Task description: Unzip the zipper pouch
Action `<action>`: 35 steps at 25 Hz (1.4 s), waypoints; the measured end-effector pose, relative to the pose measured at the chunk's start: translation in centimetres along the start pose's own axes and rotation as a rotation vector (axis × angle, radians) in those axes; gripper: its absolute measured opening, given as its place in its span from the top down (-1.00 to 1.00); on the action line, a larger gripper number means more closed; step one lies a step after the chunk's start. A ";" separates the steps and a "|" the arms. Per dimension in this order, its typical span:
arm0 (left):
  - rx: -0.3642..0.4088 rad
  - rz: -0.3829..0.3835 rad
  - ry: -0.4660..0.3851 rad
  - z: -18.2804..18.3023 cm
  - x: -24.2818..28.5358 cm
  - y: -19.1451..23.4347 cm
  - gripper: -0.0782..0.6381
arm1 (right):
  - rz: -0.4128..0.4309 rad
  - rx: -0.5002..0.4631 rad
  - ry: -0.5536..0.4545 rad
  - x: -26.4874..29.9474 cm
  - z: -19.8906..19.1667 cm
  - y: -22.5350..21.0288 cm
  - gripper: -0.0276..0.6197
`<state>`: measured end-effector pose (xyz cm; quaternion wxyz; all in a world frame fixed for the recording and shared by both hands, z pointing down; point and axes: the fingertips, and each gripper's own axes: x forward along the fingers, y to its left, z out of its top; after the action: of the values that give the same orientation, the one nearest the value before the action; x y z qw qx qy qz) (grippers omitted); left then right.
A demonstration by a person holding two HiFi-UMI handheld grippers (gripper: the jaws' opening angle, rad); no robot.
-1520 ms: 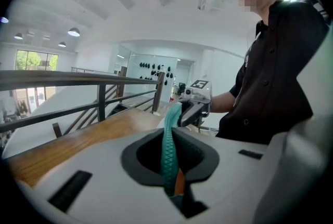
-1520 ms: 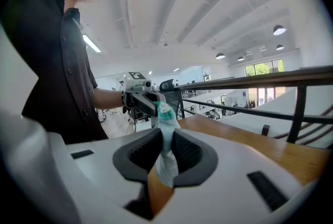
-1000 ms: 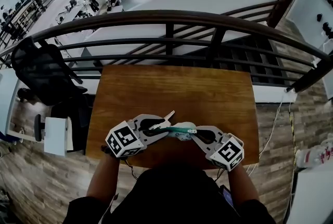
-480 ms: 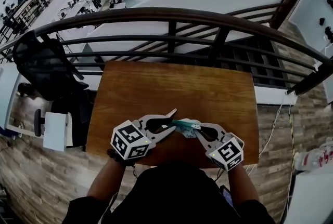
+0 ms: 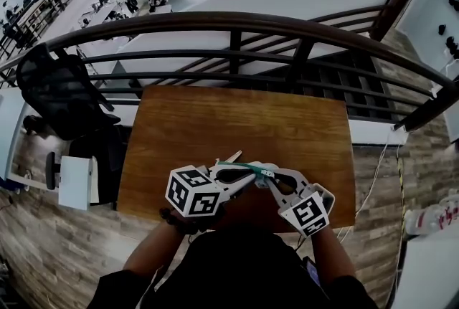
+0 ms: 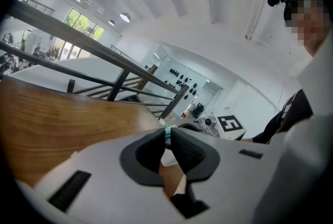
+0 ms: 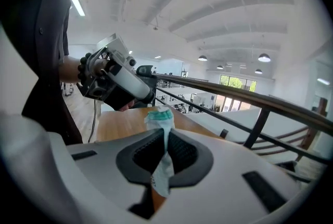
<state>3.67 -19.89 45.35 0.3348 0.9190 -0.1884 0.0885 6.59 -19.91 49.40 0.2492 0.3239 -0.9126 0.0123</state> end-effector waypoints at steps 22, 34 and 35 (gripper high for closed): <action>-0.078 -0.016 0.053 -0.6 2.5 0.3 0.22 | -0.026 -0.197 0.080 0.6 0.0 0.4 0.91; -0.123 -0.007 0.072 -1.1 2.0 1.8 0.37 | 0.002 -0.249 0.090 1.3 -0.1 1.3 0.90; -0.127 -0.021 0.073 -1.1 1.9 1.7 0.39 | 0.000 -0.245 0.091 1.2 -0.2 1.1 0.90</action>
<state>4.71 -20.95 47.70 0.3998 0.8941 -0.1717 0.1061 5.18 -19.70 50.26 0.3279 0.2902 -0.8951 -0.0846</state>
